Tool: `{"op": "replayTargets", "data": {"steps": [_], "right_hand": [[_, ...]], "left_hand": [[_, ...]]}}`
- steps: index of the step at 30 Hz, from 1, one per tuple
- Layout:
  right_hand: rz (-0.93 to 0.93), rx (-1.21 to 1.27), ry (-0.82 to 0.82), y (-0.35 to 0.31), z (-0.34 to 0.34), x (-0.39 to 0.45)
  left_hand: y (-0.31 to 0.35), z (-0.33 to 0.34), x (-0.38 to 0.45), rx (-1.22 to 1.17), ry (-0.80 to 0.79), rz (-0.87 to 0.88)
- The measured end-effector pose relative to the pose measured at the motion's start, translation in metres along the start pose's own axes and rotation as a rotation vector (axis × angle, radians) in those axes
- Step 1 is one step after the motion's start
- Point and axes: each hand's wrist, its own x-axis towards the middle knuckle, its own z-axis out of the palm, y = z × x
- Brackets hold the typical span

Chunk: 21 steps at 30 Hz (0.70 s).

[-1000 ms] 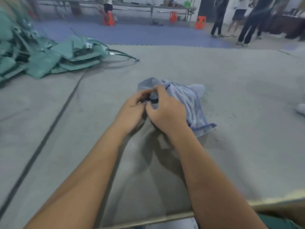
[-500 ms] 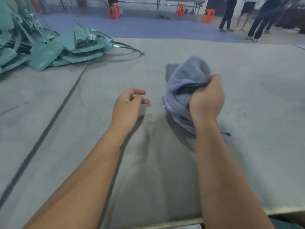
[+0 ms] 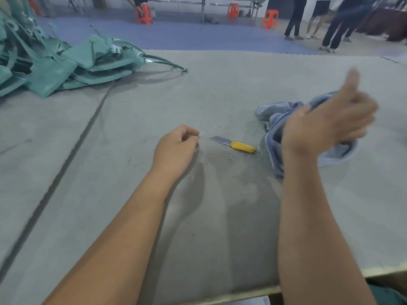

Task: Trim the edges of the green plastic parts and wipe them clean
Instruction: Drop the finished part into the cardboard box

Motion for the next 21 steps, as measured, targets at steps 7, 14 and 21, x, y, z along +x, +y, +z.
{"op": "replayTargets", "data": {"steps": [7, 14, 21], "right_hand": [[-0.694, -0.152, -0.941, -0.038, 0.001, -0.062], [-0.648, -0.275, -1.038, -0.026, 0.003, -0.054], [-0.393, 0.311, -0.938, -0.051, 0.001, -0.064]], "left_hand": [[-0.003, -0.001, 0.005, 0.071, -0.020, 0.039], [-0.006, -0.001, 0.007, 0.052, -0.031, 0.021], [0.001, -0.005, 0.005, -0.163, 0.055, -0.054]]}}
